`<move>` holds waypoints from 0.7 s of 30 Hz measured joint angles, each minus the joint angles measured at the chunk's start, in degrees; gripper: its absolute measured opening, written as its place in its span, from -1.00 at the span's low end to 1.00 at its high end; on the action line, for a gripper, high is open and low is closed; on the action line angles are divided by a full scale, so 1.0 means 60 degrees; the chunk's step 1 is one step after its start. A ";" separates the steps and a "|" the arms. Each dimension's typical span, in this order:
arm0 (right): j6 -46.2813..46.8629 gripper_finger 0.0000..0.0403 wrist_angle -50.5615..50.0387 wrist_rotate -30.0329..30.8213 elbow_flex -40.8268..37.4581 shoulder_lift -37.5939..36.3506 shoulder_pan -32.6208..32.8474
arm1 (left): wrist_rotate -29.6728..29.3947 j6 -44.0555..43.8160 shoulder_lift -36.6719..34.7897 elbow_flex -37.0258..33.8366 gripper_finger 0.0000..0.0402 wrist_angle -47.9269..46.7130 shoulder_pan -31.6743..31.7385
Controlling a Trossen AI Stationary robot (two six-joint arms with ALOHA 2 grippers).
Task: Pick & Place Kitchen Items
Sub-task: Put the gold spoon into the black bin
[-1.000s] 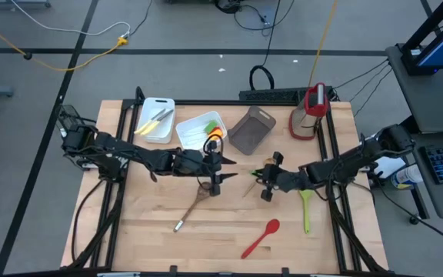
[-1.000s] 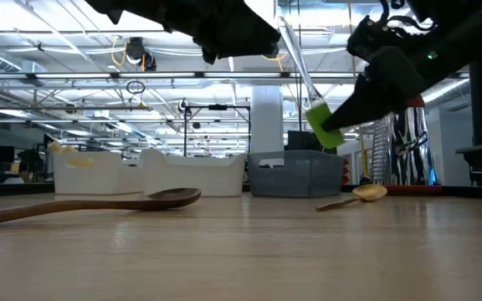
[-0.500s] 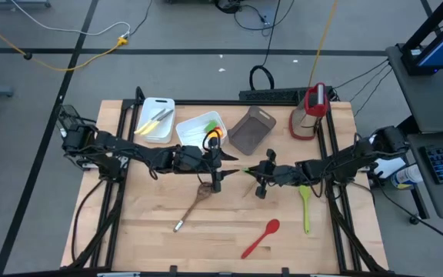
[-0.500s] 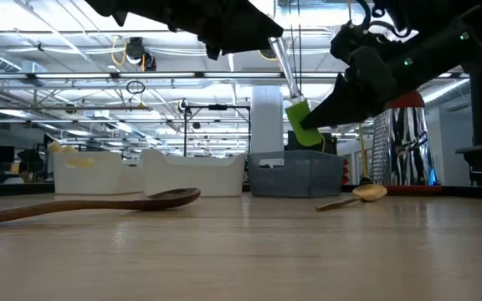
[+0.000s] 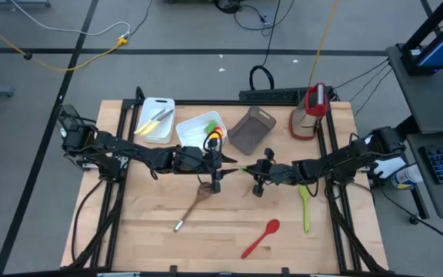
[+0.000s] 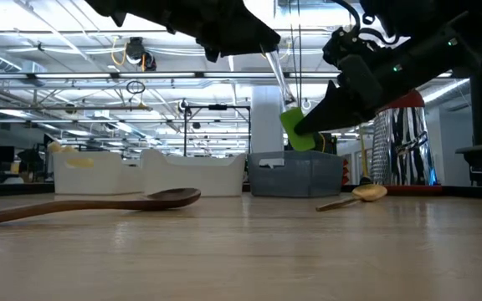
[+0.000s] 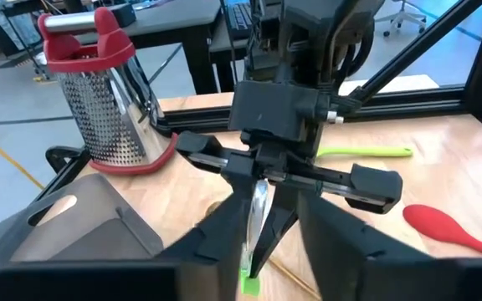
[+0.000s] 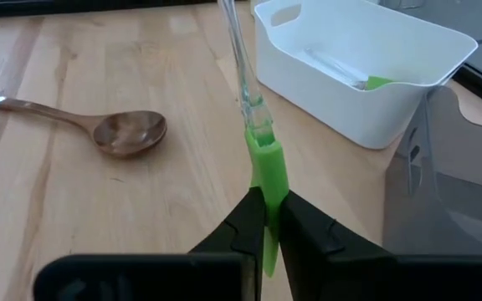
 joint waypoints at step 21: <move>-0.0973 -0.70 0.0170 -0.0491 -0.0004 0.0004 0.0076 | -0.0022 -0.0549 -0.0011 0.0007 -0.93 -0.0108 0.0000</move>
